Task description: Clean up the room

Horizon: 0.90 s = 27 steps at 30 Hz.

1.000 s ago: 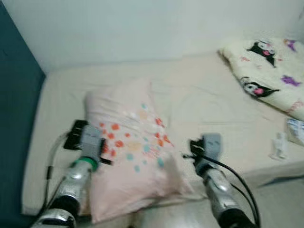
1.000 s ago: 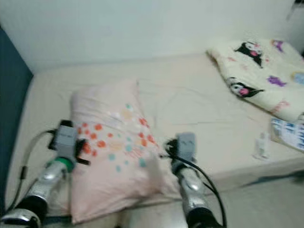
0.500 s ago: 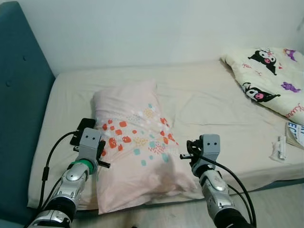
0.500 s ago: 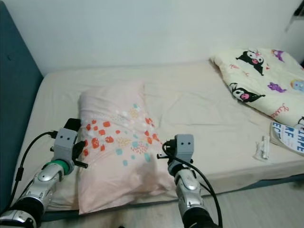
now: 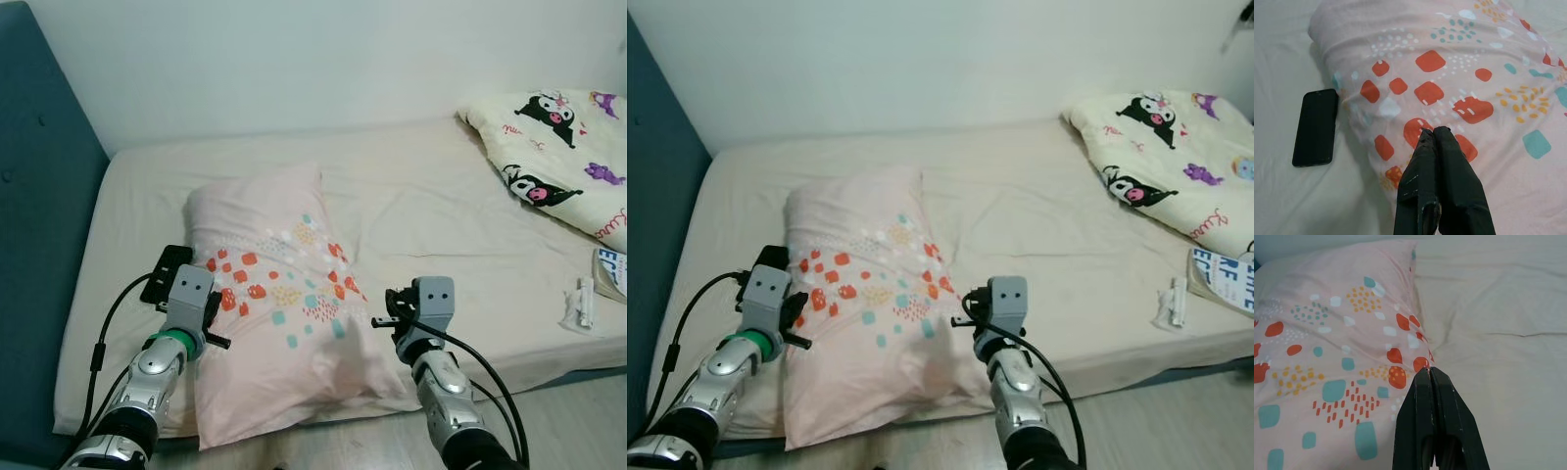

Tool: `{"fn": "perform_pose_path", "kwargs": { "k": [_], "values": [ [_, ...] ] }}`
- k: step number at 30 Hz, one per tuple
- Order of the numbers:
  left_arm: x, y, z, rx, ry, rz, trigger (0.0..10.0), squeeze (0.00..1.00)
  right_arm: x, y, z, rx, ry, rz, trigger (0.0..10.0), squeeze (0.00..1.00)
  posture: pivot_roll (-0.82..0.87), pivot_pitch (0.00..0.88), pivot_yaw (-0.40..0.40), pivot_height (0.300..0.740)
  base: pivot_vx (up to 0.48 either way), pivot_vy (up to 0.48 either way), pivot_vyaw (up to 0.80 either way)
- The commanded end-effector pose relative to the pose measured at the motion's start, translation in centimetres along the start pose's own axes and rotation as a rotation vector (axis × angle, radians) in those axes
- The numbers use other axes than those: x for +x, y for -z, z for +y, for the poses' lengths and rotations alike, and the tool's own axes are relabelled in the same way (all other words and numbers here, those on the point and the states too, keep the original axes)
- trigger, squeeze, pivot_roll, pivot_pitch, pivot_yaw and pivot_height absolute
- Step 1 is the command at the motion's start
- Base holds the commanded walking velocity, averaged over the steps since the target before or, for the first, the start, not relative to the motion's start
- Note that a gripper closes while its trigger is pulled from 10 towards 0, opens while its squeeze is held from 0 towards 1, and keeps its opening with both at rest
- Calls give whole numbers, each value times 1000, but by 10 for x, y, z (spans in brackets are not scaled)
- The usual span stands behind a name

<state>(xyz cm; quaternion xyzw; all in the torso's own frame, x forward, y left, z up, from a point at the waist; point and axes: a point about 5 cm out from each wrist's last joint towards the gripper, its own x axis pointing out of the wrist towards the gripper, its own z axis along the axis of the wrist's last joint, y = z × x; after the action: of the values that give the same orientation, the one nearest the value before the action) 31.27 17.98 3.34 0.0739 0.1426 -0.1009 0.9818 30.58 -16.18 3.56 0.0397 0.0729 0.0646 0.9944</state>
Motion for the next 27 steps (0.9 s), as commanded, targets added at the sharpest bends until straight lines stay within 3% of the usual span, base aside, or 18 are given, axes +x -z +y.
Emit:
{"fn": "perform_pose_path", "kwargs": {
  "k": [1,8,24,27],
  "values": [
    [-3,3,1,22,1,4,10000,0,-5,9,0,9,7,34,10000,0,-17,8,77,740,0,0,0],
    [-3,3,1,25,5,0,10000,0,-5,9,0,9,7,34,10000,0,-17,10,77,740,0,0,0],
    [-5,5,-2,26,18,-10,10000,0,-6,11,-1,10,8,40,10000,0,-18,15,73,740,0,-477,0],
    [-5,5,-2,23,13,-6,10000,0,-6,11,-1,9,8,39,10000,0,-18,15,73,740,0,-140,0]
  ]
}}
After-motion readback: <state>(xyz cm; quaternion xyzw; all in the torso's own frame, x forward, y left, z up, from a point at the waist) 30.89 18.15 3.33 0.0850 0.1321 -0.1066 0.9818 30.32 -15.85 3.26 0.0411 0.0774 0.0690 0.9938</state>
